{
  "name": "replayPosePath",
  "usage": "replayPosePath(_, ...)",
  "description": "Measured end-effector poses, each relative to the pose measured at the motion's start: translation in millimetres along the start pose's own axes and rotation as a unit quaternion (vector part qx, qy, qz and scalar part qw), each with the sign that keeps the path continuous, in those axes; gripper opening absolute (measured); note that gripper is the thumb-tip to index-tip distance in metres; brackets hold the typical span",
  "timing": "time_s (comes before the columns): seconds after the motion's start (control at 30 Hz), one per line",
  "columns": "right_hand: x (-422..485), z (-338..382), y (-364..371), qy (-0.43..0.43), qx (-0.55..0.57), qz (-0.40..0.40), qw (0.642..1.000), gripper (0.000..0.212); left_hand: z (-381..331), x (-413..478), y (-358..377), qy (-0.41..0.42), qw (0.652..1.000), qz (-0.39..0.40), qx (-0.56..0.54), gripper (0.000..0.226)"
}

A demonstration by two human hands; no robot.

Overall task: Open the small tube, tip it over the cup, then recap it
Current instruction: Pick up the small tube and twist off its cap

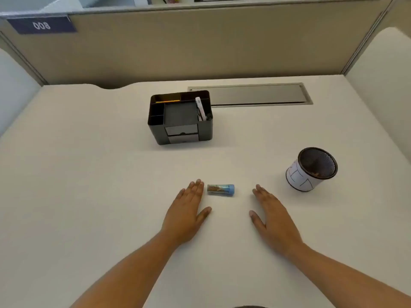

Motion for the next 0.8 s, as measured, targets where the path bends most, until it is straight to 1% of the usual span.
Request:
replayPosePath(0.03, 1.1, 0.5, -1.0, 0.000, 0.008, -0.001, 1.000, 0.059, -5.0, 9.1, -4.8, 0.021, 1.000, -0.023, -0.001, 0.067)
replayPosePath(0.1, 3.0, 1.7, -2.5, 0.000, 0.008, 0.013, 1.000, 0.056, -13.9, 29.2, -10.0, 0.044, 0.998, -0.036, 0.004, 0.063)
replayPosePath(0.17, 2.4, 8.2, -0.4, -0.003, 0.025, 0.044, 0.999, 0.054, -20.2, 46.9, -11.7, 0.048, 0.998, -0.032, 0.018, 0.059)
replayPosePath(0.27, 0.0, 13.4, -8.0, 0.015, 0.096, 0.064, 0.993, 0.053, -30.3, 61.4, -11.0, 0.043, 0.997, -0.033, 0.051, 0.042)
replayPosePath(0.3, 0.2, 15.0, -12.3, 0.032, 0.127, 0.059, 0.990, 0.052, -33.8, 62.3, -13.5, 0.035, 0.998, -0.048, 0.025, 0.038)
replayPosePath(0.37, 1.6, 16.0, -22.6, 0.084, 0.196, 0.053, 0.976, 0.050, -42.9, 55.3, -20.6, 0.000, 0.992, -0.091, -0.092, 0.031)
replayPosePath(0.43, 2.7, 20.4, -27.0, 0.140, 0.275, 0.099, 0.946, 0.044, -57.0, 36.5, -22.7, -0.018, 0.966, -0.118, -0.228, 0.028)
replayPosePath(0.47, 3.2, 24.9, -28.5, 0.150, 0.297, 0.130, 0.934, 0.038, -67.7, 26.3, -22.9, -0.014, 0.956, -0.121, -0.266, 0.027)
replayPosePath(0.5, 2.5, 31.3, -31.7, 0.142, 0.297, 0.154, 0.932, 0.031, -79.2, 16.3, -20.7, -0.007, 0.950, -0.116, -0.291, 0.027)
replayPosePath(0.53, 1.7, 39.7, -36.9, 0.119, 0.275, 0.168, 0.939, 0.026, -89.4, 6.9, -17.4, -0.003, 0.944, -0.107, -0.312, 0.025)
replayPosePath(0.57, 1.5, 49.5, -43.0, 0.080, 0.231, 0.167, 0.955, 0.025, -98.3, -1.3, -13.5, -0.004, 0.938, -0.096, -0.333, 0.024)
replayPosePath(0.63, -2.6, 67.8, -57.6, -0.004, 0.123, 0.134, 0.983, 0.034, -116.6, -10.1, -7.0, -0.013, 0.925, -0.069, -0.374, 0.026)
replayPosePath(0.67, -4.7, 73.9, -64.0, -0.034, 0.076, 0.108, 0.991, 0.038, -124.3, -11.7, -4.7, -0.019, 0.920, -0.057, -0.387, 0.029)
replayPosePath(0.73, -9.7, 84.5, -74.6, -0.070, -0.003, 0.053, 0.996, 0.043, -135.7, -11.6, -5.7, -0.029, 0.926, -0.052, -0.373, 0.037)
replayPosePath(0.8, -14.0, 92.5, -81.5, -0.080, -0.044, 0.018, 0.996, 0.045, -140.5, -9.1, -11.7, -0.038, 0.942, -0.082, -0.324, 0.037)
Point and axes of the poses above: each hand's wrist, its own x-axis towards the middle knuckle, its own y-axis out of the palm, z = x × y, the point moved 9 cm from there along x, towards the middle knuckle, and after that the axes turned 14 degrees about y, right-handed, at the moved point
